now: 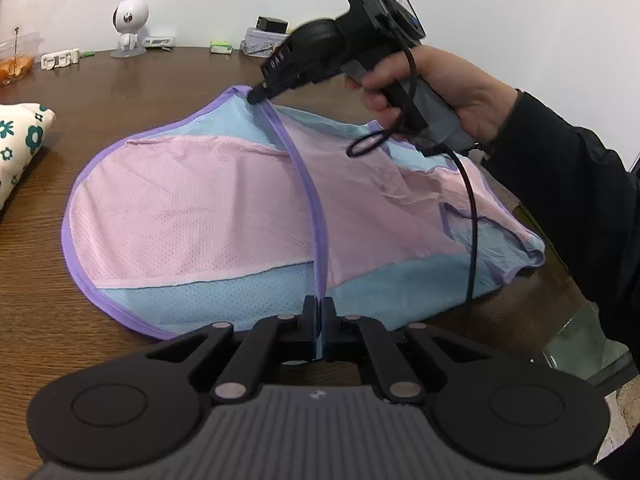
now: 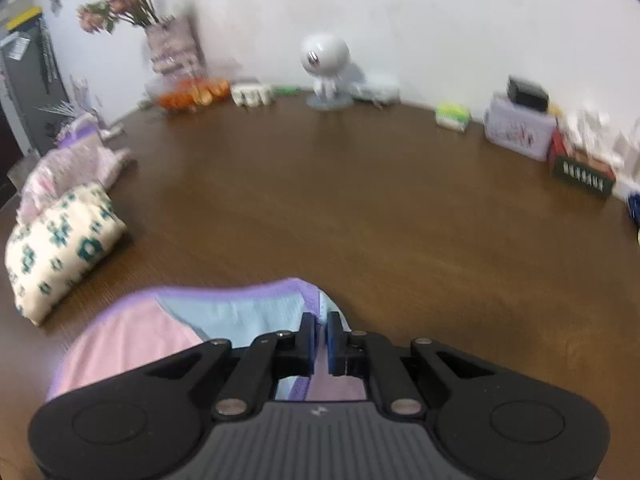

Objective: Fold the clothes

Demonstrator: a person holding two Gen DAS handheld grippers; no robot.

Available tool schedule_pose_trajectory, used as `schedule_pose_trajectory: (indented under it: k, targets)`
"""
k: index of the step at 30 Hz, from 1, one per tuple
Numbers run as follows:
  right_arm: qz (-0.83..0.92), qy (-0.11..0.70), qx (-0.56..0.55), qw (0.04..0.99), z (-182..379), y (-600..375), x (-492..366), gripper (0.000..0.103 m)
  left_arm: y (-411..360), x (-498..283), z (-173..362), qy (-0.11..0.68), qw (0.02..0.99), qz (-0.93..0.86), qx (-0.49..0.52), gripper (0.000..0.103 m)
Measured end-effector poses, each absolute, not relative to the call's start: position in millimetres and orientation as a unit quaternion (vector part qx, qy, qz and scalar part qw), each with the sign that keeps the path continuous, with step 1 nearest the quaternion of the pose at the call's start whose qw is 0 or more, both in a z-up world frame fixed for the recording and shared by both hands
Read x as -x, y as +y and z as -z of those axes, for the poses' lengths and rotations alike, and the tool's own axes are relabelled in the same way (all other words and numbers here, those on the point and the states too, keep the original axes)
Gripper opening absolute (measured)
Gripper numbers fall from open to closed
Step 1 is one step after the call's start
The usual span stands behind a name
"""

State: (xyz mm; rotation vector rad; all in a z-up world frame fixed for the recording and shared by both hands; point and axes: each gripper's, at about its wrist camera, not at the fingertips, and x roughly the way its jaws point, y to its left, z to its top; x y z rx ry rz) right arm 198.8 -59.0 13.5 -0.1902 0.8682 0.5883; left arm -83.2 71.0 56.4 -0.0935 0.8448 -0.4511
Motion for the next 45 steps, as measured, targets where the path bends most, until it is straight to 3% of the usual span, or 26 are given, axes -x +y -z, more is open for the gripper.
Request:
schedule_pose_trajectory:
  k: [5,7,8,9,11,19,20,22,28,29,30,32,34,35,36,37,42,45]
  targets:
    - [-0.303,0.399,0.106,0.859,-23.7,-66.4,-196.8,0.016,75.6,83.7,-49.6,0.420,0.884,0.203,0.038,0.005]
    - [-0.311,0.393,0.113,0.858,-27.8,-69.3,-195.9,0.029,77.9,88.3,-52.5,0.414,0.886,0.205,0.041,0.012]
    - [-0.315,0.388,0.115,0.858,-31.0,-74.9,-195.3,0.041,77.8,89.8,-54.0,0.410,0.887,0.207,0.042,0.015]
    - [-0.316,0.379,0.120,0.862,-37.7,-93.0,-194.0,0.048,77.4,91.0,-55.5,0.407,0.888,0.208,0.042,0.024]
    - [-0.299,0.373,0.155,0.865,-45.7,-132.9,-193.4,0.048,75.3,90.2,-56.9,0.399,0.891,0.211,0.037,0.031]
    - [-0.298,0.424,0.189,0.834,-11.2,-199.9,-188.3,0.045,71.7,79.4,-52.2,0.413,0.887,0.203,0.027,0.031]
    - [-0.306,0.417,0.193,0.834,-8.6,-201.3,-184.5,0.040,71.8,79.5,-52.3,0.414,0.887,0.202,0.024,0.031]
    - [-0.308,0.413,0.190,0.836,-9.1,-204.2,-183.3,0.001,72.2,79.5,-52.4,0.414,0.888,0.200,0.021,0.031]
    - [-0.270,0.362,0.243,0.858,-5.0,-197.4,-179.8,0.003,69.5,79.0,-54.5,0.417,0.888,0.192,-0.001,0.031]
    - [-0.270,0.366,0.248,0.855,-5.7,-198.6,-177.7,0.012,69.3,78.8,-54.4,0.417,0.889,0.188,-0.003,0.031]
    - [-0.271,0.369,0.249,0.853,-6.7,-201.1,-175.7,0.029,70.0,78.8,-54.2,0.417,0.890,0.185,-0.003,0.031]
    - [-0.276,0.375,0.232,0.854,-10.0,-213.2,-172.6,0.048,71.1,78.3,-54.1,0.417,0.890,0.186,-0.003,0.031]
    - [-0.275,0.386,0.213,0.854,-7.2,-221.6,-173.3,0.042,70.6,78.1,-54.1,0.417,0.889,0.186,-0.007,0.031]
    - [-0.276,0.390,0.203,0.855,-5.5,-224.0,-174.7,0.032,70.1,77.9,-54.3,0.417,0.889,0.187,-0.009,0.031]
    - [-0.271,0.392,0.196,0.857,-4.2,-226.0,-175.8,0.016,69.7,77.6,-54.4,0.418,0.889,0.187,-0.012,0.031]
    - [-0.251,0.388,0.198,0.864,-4.5,-227.0,-176.4,0.012,69.4,77.3,-54.5,0.418,0.889,0.187,-0.014,0.031]
    - [-0.217,0.368,0.170,0.888,-28.6,-241.4,-153.8,0.018,74.1,77.7,-53.7,0.414,0.893,0.176,-0.016,0.032]
    - [-0.237,0.389,0.146,0.878,-36.3,-257.8,-115.3,0.031,80.6,78.2,-52.9,0.410,0.895,0.178,-0.014,0.031]
